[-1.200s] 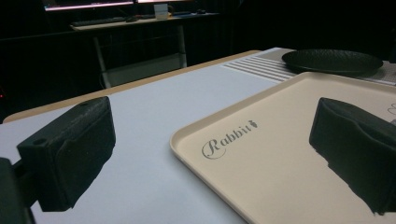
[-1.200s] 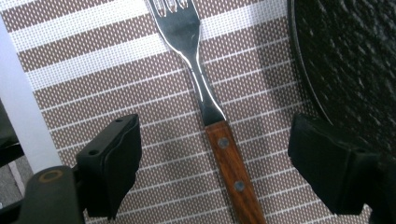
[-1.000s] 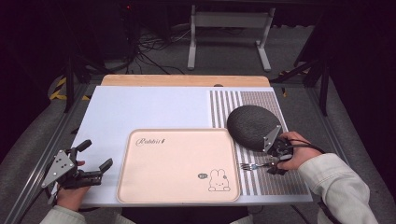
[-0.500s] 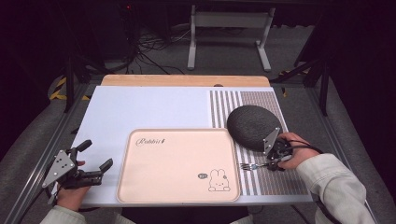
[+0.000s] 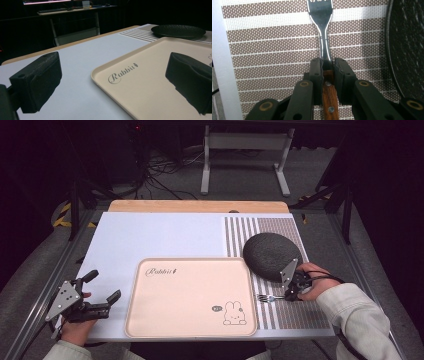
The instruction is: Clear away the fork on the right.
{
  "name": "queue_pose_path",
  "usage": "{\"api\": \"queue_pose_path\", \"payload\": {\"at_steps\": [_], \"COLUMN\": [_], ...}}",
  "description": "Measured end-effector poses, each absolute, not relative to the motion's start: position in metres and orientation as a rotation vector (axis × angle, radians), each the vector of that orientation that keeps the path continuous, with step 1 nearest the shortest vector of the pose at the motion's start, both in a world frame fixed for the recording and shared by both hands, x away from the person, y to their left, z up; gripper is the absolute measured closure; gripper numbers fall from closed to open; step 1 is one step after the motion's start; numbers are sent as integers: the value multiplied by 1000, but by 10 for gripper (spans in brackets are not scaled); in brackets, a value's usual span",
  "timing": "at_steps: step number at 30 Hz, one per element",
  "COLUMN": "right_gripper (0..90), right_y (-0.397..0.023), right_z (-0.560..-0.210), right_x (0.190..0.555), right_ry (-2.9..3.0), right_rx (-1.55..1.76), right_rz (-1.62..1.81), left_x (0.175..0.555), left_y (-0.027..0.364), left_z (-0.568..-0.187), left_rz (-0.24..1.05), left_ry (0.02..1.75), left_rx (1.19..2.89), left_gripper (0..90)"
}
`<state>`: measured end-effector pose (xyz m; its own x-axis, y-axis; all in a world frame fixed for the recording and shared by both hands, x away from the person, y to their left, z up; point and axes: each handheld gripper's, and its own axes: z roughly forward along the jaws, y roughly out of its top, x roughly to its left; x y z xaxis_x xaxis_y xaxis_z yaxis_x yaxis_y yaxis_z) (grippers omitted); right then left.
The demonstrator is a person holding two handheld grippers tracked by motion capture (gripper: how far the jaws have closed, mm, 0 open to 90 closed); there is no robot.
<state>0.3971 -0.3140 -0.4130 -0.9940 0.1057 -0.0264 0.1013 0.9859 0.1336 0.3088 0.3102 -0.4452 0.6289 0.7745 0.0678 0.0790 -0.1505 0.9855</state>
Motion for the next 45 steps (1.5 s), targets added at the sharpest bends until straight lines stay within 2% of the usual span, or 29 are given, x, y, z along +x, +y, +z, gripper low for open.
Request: {"api": "queue_pose_path", "payload": {"at_steps": [9, 45], "right_gripper": [787, 788], "right_y": [-315, -291], "right_z": [-409, -339], "right_x": [397, 386], "right_ry": [3063, 2913], "right_rx": [112, 167], "right_rz": [216, 393], "left_x": [309, 309], "left_y": [310, 310], "left_z": [-445, -445], "left_rz": [707, 709], "left_ry": [722, 727], "left_rx": [1628, 1622], "left_gripper": [11, 12]}}
